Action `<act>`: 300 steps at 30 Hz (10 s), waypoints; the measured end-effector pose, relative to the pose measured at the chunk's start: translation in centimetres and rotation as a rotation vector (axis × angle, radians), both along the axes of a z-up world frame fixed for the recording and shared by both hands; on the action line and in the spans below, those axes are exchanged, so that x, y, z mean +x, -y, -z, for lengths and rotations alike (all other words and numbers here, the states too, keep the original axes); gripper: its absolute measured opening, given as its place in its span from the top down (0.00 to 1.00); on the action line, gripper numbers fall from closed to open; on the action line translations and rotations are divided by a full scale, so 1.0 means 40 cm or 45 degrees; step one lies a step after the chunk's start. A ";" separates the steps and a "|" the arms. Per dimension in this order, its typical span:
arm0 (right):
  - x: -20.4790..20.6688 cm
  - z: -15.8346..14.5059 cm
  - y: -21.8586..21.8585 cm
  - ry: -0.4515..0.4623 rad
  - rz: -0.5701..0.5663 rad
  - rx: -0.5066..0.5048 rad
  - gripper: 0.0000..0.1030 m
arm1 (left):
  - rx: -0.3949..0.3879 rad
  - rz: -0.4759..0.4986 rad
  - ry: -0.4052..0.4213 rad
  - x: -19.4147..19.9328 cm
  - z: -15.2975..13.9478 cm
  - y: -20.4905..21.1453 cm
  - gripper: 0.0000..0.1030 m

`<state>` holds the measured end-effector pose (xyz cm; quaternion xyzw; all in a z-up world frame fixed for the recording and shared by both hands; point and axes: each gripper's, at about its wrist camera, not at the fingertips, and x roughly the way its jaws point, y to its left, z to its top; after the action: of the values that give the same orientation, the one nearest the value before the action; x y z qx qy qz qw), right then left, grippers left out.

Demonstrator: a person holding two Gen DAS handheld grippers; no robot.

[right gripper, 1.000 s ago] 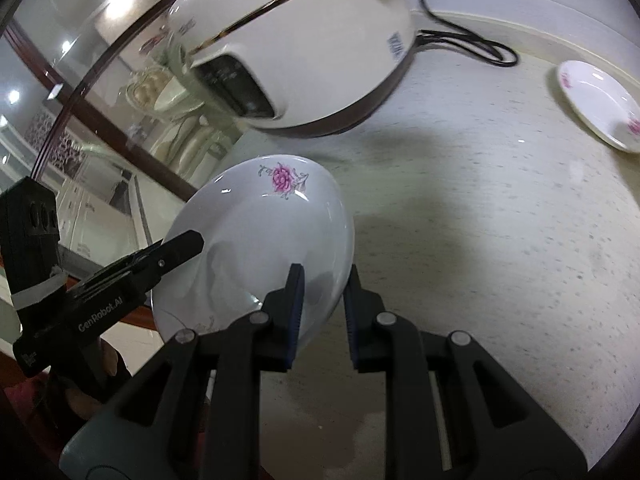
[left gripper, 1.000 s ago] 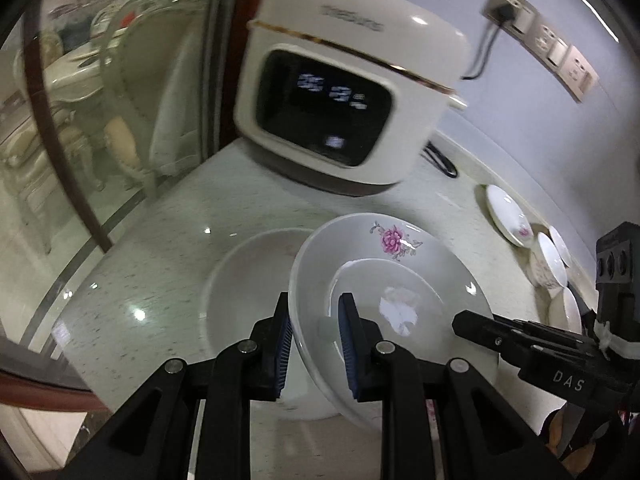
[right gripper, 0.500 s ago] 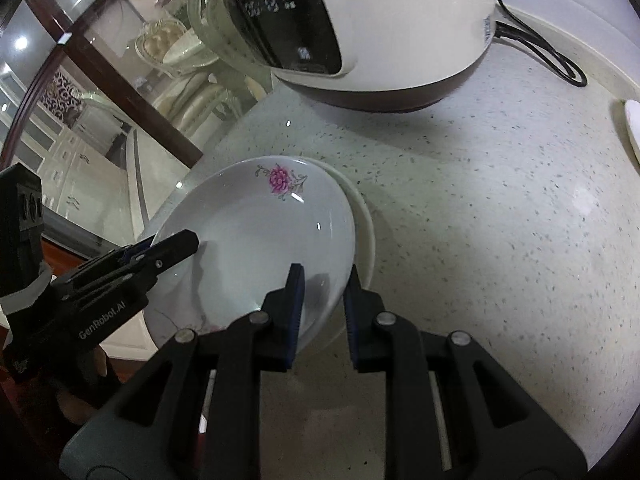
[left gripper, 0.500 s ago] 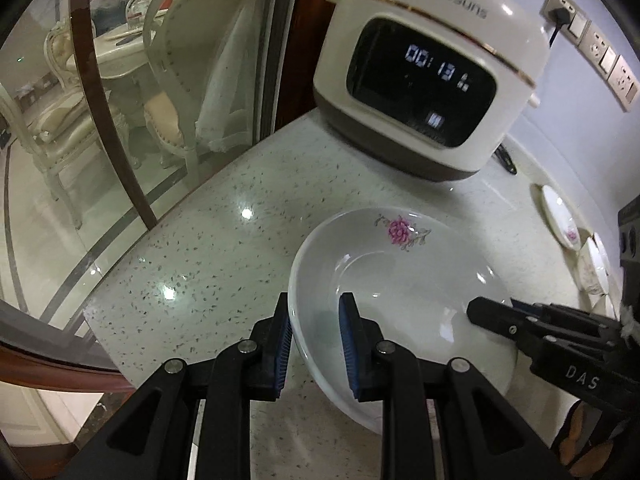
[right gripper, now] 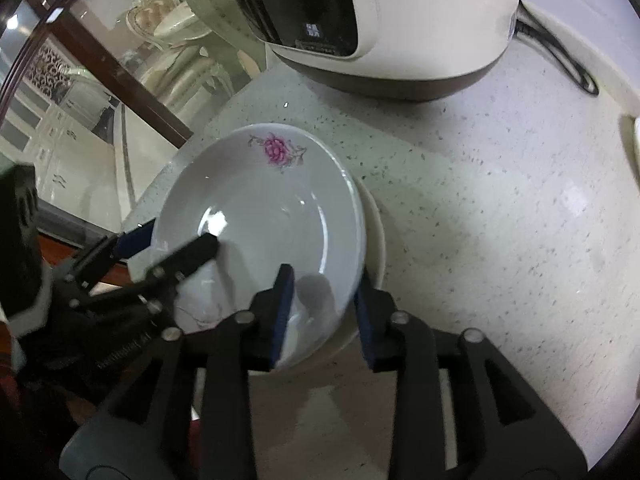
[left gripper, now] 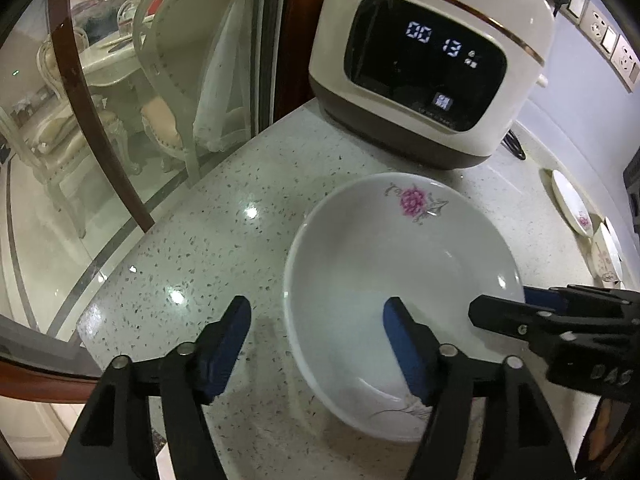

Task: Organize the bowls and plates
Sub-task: 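Carry the plate onto the first plate and open both grippers, then move both open grippers back toward the remaining plates and bowls, then grasp the rim of the third pink-flowered plate with both grippers, then carry the plate onto the stacked plates beside the rice cooker and lower it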

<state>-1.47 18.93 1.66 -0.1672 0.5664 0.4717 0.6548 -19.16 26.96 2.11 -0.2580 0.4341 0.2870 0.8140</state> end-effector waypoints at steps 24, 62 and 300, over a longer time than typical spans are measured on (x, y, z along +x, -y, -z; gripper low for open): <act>0.151 -0.044 0.230 0.065 0.372 0.068 0.21 | 0.030 0.163 0.130 0.041 -0.095 0.077 0.21; 0.306 0.056 0.719 0.187 0.537 -0.092 0.05 | 0.008 0.454 -0.168 0.966 0.033 0.396 0.20; -0.038 -0.058 0.034 0.271 -0.039 -0.029 0.72 | -0.005 0.033 0.009 0.126 0.014 -0.046 0.65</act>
<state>-3.01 17.56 3.98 -0.2326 0.4963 0.4548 0.7019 -14.11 28.81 1.57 -0.2550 0.4350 0.2747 0.8187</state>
